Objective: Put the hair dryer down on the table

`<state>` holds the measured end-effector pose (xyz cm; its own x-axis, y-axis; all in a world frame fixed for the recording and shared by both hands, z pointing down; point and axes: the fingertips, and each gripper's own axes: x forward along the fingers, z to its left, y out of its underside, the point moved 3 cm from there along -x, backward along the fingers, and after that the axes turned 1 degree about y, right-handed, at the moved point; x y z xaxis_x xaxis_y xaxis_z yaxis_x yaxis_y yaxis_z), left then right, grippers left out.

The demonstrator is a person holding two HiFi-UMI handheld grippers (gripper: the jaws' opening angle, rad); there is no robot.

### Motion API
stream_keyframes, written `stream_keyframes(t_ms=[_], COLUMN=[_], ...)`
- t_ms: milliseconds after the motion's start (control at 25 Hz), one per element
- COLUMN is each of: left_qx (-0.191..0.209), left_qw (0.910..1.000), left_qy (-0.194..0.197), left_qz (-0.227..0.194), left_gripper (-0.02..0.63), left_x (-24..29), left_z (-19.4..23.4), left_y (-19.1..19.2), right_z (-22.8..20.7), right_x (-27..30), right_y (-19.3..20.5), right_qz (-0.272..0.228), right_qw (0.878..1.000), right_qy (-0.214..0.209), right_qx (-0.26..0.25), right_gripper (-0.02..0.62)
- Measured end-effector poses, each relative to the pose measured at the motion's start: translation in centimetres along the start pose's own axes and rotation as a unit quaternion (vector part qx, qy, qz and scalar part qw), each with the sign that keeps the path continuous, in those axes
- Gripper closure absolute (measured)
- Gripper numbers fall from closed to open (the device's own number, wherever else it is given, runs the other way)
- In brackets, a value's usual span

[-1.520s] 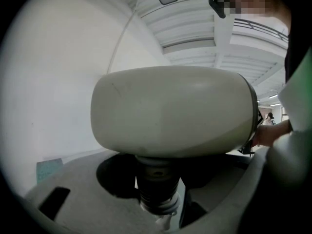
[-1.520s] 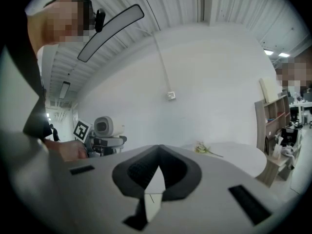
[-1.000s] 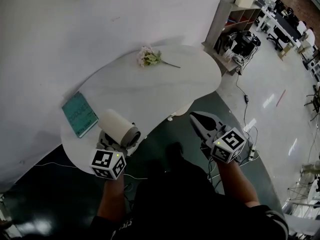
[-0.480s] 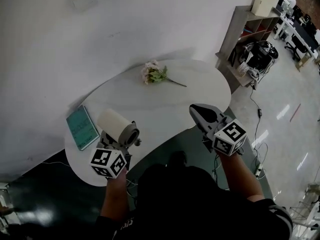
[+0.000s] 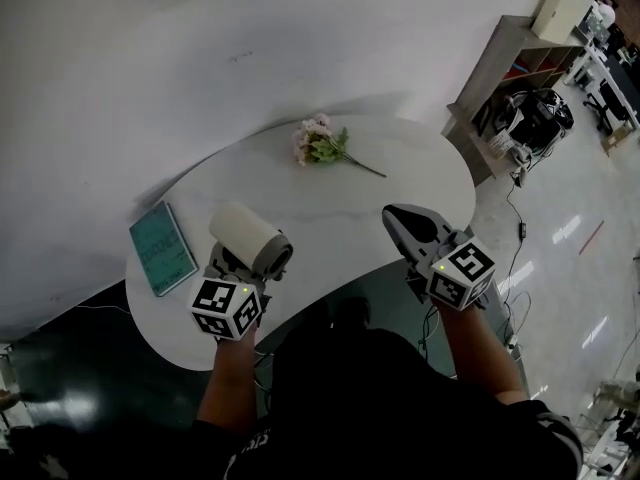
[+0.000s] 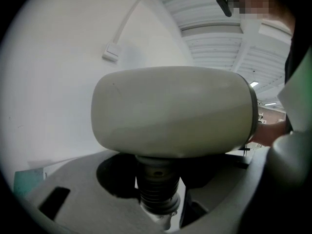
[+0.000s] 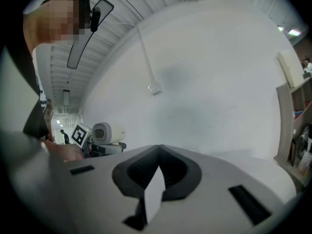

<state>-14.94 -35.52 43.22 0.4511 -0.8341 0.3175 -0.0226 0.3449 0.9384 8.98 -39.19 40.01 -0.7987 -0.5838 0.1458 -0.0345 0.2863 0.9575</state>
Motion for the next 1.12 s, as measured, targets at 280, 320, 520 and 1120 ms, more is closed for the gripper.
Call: stream_keyframes(t_ms=[280,320,520,1120], left_qx=[0.015,0.019,0.036,0.091], left_qw=[0.9993,0.9990,0.9968,0.9776], left_qy=[0.003,0.005,0.024,0.092], left_qz=[0.034,0.040,0.068,0.166], left_gripper=[0.383,0.383,0.383,0.385], left_x=[2.5,2.9,5.2,12.9], left_z=[4.2,4.6,6.0,4.9], left_y=[1.7,1.9,3.7,9.9], right_z=[0.1,0.1,-0.2,-3.0], right_x=[2.9,3.3,5.0,4.5], right_y=[1.8,2.0,2.9,5.9], right_qz=[0.036,0.041,0.053,0.074], right_qw=[0.999,0.999,0.998,0.996], right_qy=[0.008,0.009,0.009,0.041], right_qx=[0.014,0.013,0.012,0.041], right_gripper=[0.591,0.590,0.589,0.591])
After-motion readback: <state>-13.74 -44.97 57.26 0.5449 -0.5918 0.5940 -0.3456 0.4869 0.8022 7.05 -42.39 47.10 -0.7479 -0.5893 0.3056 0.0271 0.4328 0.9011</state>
